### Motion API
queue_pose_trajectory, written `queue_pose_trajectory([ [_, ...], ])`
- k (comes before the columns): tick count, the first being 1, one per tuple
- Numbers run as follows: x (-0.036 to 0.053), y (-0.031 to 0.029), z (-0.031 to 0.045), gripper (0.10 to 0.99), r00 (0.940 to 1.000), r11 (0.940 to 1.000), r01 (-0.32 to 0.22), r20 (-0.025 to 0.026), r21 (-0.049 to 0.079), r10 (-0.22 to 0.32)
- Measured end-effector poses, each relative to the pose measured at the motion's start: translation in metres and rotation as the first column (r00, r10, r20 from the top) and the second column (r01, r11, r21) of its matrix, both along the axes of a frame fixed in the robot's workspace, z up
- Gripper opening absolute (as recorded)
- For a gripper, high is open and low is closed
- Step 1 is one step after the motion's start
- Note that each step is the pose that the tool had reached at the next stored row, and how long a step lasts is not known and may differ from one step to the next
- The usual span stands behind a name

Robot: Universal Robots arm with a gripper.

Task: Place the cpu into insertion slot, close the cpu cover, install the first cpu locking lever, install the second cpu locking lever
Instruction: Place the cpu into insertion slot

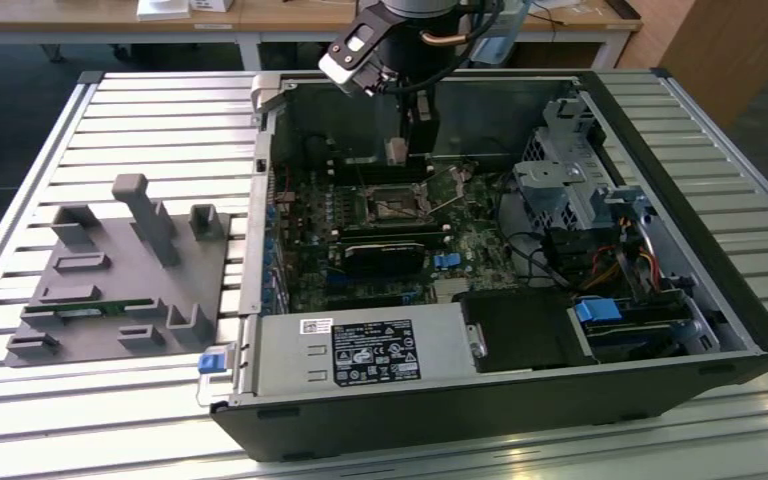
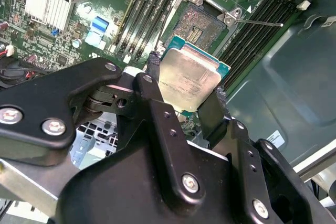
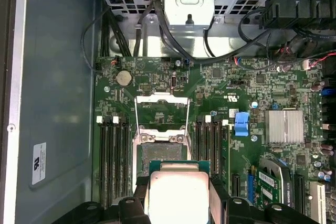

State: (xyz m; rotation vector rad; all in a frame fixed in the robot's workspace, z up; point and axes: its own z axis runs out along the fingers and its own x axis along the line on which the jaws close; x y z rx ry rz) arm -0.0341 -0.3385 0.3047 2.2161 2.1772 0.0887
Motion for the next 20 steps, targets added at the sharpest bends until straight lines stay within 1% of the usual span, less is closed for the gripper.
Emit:
queue_pose_trajectory([
  [14,0.0000,0.0000,-0.0067,0.537,1.0000,1.0000,0.000,-0.0026,0.000,0.000],
  [15,0.0000,0.0000,-0.0077,0.537,1.0000,1.0000,0.000,-0.0039,0.000,0.000],
  [16,0.0001,0.0000,-0.0090,0.537,1.0000,1.0000,0.000,-0.0078,0.000,0.000],
  [17,0.0001,0.0000,-0.0103,0.537,0.9999,1.0000,0.000,-0.0130,0.000,0.000],
  [19,0.0000,0.0000,-0.0124,0.537,0.9997,1.0000,0.000,-0.0252,0.000,0.000],
  [20,0.0000,0.0000,-0.0132,0.537,0.9996,1.0000,0.000,-0.0276,0.000,0.000],
])
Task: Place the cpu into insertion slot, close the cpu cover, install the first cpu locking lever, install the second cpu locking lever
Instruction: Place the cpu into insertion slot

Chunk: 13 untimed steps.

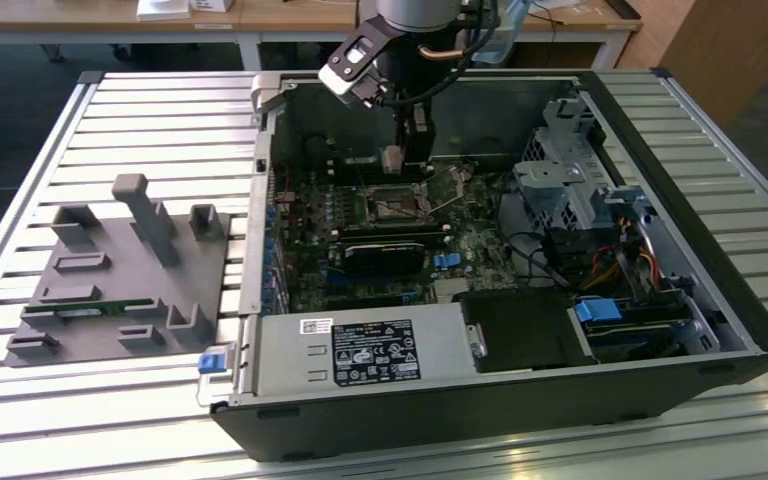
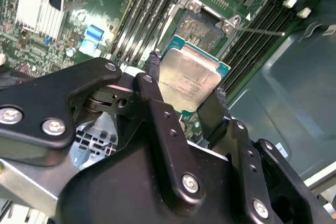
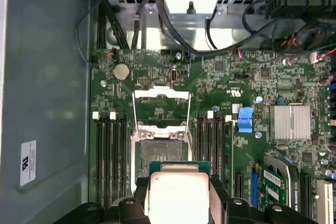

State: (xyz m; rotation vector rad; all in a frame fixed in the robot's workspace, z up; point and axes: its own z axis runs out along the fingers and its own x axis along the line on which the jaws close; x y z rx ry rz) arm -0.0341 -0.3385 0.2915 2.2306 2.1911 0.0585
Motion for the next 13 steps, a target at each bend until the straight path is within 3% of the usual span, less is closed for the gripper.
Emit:
queue_pose_trajectory([
  [4,0.0000,0.0000,-0.0030,0.537,1.0000,1.0000,0.000,0.0019,0.000,0.000],
  [6,-0.0001,0.0000,-0.0045,0.537,0.9999,1.0000,0.000,0.0135,0.000,0.000],
  [9,-0.0001,0.0000,-0.0068,0.537,0.9997,1.0000,-0.002,0.0230,0.000,0.002],
  [13,-0.0001,0.0000,-0.0082,0.537,0.9990,0.9993,-0.038,0.0240,0.000,0.038],
])
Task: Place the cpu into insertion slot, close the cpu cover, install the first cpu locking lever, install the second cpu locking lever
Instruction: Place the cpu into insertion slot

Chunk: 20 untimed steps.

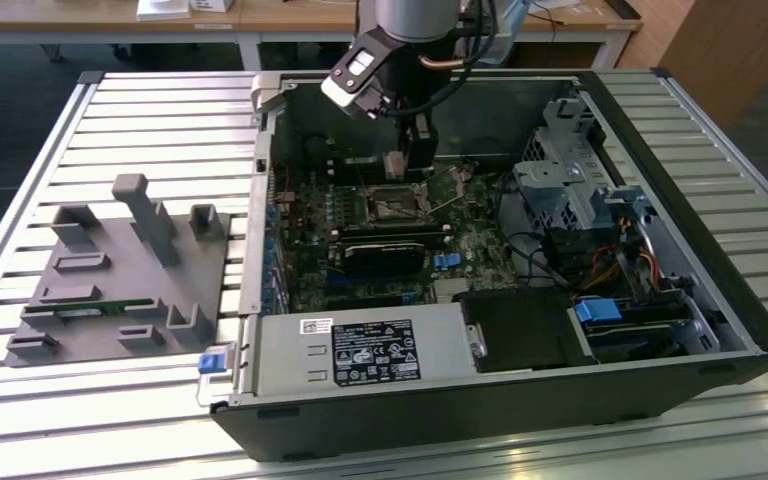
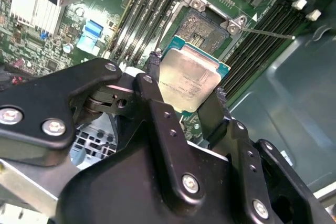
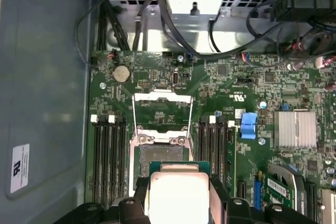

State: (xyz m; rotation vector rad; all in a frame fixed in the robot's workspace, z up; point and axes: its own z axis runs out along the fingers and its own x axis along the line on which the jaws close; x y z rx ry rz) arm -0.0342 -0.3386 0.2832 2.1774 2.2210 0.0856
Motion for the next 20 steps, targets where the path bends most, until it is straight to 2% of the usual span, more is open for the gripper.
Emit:
queue_pose_trajectory([
  [4,0.0000,0.0001,-0.0008,0.537,0.9995,0.9995,-0.032,0.0001,0.000,0.032],
  [20,0.0000,0.0000,-0.0050,0.537,0.9993,0.9993,-0.036,0.0004,0.000,0.036],
])
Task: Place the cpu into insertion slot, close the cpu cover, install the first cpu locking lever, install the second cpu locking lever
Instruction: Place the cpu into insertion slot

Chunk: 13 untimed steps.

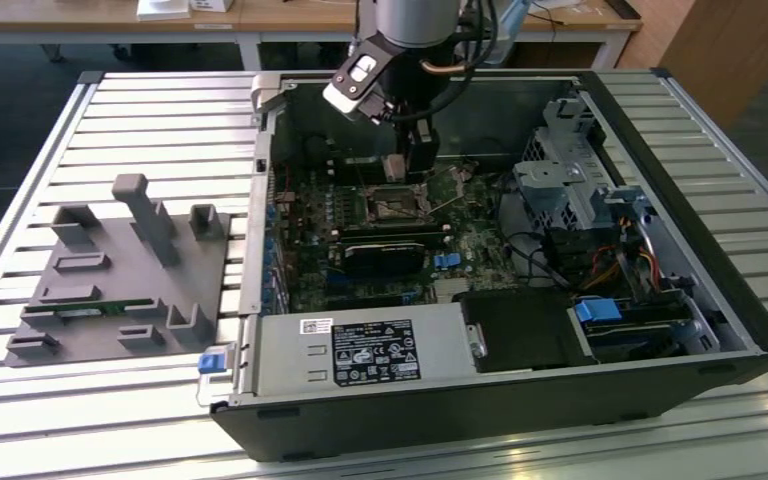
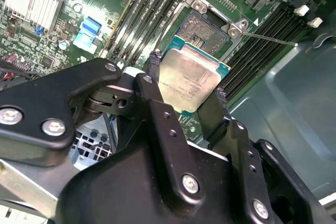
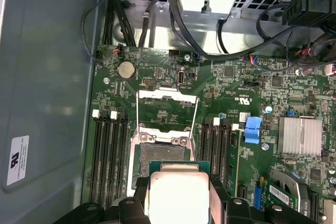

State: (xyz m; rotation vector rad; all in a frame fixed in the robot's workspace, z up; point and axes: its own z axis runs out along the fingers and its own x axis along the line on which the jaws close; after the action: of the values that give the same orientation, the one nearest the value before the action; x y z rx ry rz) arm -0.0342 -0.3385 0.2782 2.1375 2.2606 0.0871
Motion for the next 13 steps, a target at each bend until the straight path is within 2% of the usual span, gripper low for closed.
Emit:
queue_pose_trajectory([
  [13,0.0000,0.0002,-0.0035,0.537,1.0000,1.0000,-0.008,0.0000,0.000,0.008],
])
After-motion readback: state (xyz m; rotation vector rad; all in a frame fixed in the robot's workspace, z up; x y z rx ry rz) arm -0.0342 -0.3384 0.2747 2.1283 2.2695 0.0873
